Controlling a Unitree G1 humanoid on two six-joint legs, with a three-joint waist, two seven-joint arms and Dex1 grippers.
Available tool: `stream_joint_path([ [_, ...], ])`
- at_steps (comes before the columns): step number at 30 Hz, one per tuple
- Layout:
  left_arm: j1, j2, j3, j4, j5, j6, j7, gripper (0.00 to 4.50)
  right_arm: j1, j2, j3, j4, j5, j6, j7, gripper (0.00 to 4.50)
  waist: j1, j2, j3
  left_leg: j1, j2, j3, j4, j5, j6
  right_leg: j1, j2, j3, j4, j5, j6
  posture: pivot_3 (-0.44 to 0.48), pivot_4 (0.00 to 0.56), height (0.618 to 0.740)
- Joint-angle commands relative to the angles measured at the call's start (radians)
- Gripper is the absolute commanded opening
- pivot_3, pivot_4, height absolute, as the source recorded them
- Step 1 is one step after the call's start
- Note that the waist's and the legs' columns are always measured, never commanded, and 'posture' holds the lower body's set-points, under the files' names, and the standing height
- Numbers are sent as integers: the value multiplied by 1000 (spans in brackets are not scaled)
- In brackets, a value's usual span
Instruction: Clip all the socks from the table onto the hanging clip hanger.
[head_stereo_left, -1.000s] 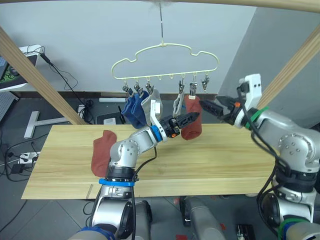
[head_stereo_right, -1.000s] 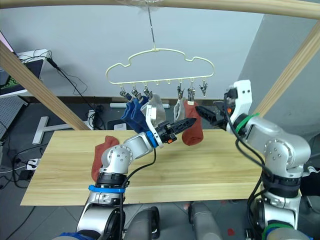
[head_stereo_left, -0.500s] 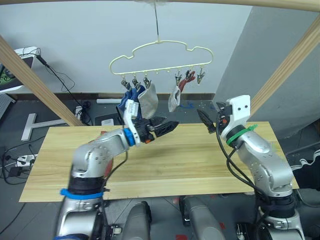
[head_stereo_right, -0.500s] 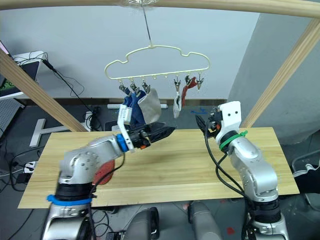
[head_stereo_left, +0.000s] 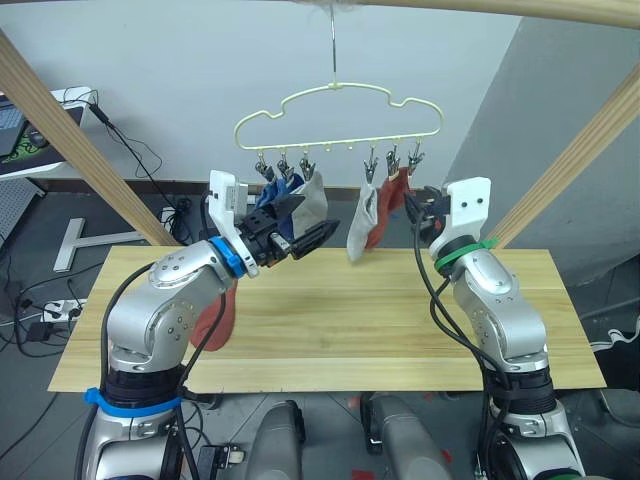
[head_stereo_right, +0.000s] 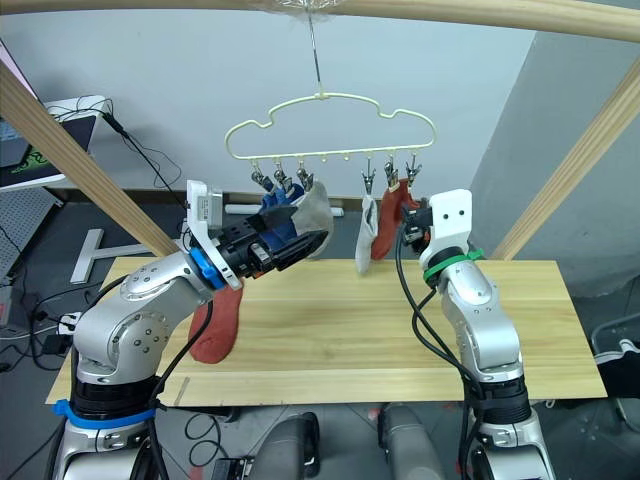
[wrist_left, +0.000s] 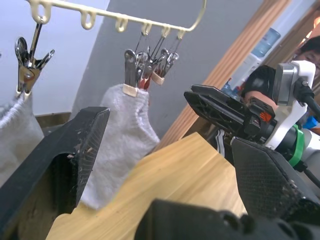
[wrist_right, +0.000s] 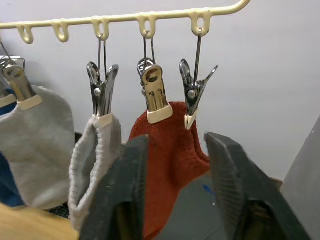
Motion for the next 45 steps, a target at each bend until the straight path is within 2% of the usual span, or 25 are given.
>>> stream_joint_path([
  [1, -41, -9, -13, -52, 35, -61, 15, 4500, -48, 15, -24, 37, -22, -60, -21, 1878, 1, 0, 0, 0, 0, 0, 0, 0, 0, 0, 0, 0, 0, 0, 0, 13, 247, 740],
  [20, -113, -36, -67, -46, 76, -116, -1, 4500, -283, 69, -66, 413, -53, -250, -45, 1878, 14, 0, 0, 0, 0, 0, 1, 0, 0, 0, 0, 0, 2, 0, 0, 37, 259, 740],
  [45, -158, -46, -66, -32, 82, -118, -8, 4500, -338, 73, -71, 489, -48, -297, -36, 1878, 15, 0, 0, 0, 0, -1, 1, 0, 0, 0, 0, 0, 2, 0, 0, 41, 272, 740],
])
